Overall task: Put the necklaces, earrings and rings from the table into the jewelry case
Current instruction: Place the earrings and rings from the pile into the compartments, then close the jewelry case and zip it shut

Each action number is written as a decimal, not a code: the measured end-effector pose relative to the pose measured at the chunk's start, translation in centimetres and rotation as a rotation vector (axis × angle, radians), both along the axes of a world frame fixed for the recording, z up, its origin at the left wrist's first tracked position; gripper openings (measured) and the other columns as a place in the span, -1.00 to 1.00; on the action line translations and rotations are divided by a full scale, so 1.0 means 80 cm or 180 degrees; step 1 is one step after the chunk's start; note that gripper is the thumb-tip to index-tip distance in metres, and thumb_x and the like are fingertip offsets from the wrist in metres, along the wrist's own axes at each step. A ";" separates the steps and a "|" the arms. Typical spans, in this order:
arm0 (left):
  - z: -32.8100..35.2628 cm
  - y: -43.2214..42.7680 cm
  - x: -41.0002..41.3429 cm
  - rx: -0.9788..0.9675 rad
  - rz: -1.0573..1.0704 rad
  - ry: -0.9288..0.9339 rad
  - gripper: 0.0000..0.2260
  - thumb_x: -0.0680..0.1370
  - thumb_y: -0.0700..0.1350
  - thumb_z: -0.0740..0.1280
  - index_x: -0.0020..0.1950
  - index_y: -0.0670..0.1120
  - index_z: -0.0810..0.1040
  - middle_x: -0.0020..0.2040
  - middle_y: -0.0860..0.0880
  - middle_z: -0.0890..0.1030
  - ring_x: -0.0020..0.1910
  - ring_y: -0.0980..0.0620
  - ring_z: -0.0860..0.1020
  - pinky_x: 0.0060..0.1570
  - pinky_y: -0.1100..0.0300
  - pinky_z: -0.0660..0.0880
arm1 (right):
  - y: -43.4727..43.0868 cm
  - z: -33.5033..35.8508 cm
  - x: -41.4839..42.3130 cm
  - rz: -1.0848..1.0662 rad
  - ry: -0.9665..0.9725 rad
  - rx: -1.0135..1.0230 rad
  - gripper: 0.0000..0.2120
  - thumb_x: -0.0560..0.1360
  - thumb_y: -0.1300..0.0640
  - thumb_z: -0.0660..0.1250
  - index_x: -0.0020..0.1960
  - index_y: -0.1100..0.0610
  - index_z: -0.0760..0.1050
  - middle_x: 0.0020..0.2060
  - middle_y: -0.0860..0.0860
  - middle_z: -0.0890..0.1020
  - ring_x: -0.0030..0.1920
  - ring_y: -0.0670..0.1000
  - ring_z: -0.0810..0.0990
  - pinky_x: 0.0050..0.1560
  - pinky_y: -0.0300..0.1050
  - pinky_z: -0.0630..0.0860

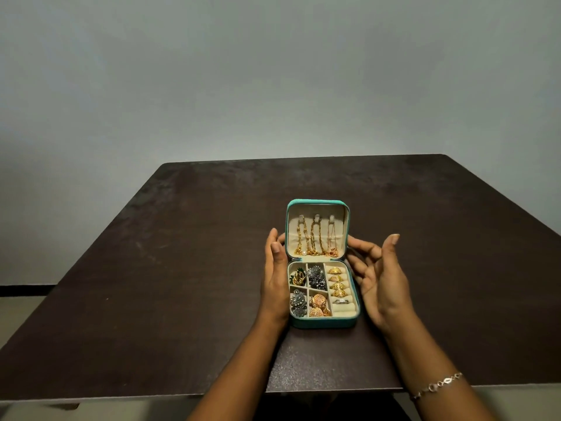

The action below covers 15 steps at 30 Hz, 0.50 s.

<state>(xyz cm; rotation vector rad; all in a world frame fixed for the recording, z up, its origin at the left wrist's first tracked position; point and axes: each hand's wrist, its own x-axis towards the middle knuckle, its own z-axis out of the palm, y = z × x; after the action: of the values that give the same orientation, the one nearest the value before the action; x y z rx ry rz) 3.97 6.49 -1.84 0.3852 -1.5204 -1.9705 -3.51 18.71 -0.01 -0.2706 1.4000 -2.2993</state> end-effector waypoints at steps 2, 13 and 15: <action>-0.001 0.001 0.000 0.0054 -0.0081 0.0078 -0.09 0.21 0.54 0.20 0.40 0.02 0.27 0.27 0.00 0.50 0.23 0.07 0.50 0.21 0.04 0.44 | 0.001 0.000 -0.002 -0.0046 -0.0111 -0.0070 -0.34 0.37 -0.31 0.00 0.01 0.22 0.53 0.03 0.10 0.65 0.01 -0.01 0.64 0.04 -0.12 0.49; 0.001 0.000 0.001 0.0564 -0.0190 0.0477 -0.29 0.12 0.53 0.28 -0.11 -0.07 0.45 -0.03 -0.11 0.56 -0.09 -0.01 0.54 -0.08 0.14 0.54 | 0.009 -0.006 -0.004 -0.0152 -0.0314 -0.0386 -0.44 0.49 -0.23 0.01 -0.26 0.21 0.50 -0.22 0.12 0.68 -0.16 0.00 0.65 0.03 -0.07 0.49; -0.002 0.001 -0.001 0.0570 -0.0149 0.0424 -0.30 0.12 0.53 0.28 -0.17 -0.07 0.45 -0.07 -0.10 0.59 -0.10 -0.02 0.53 -0.03 0.09 0.50 | 0.009 -0.006 0.000 -0.0175 -0.0253 -0.0346 -0.45 0.43 -0.23 0.05 -0.28 0.24 0.49 -0.21 0.16 0.68 -0.08 0.04 0.66 0.11 -0.04 0.48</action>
<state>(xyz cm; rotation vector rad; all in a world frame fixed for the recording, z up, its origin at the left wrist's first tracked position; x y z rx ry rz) 3.88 6.53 -1.97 0.2879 -1.2859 -2.1322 -3.53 19.47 -0.53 -0.1735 1.2610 -2.4075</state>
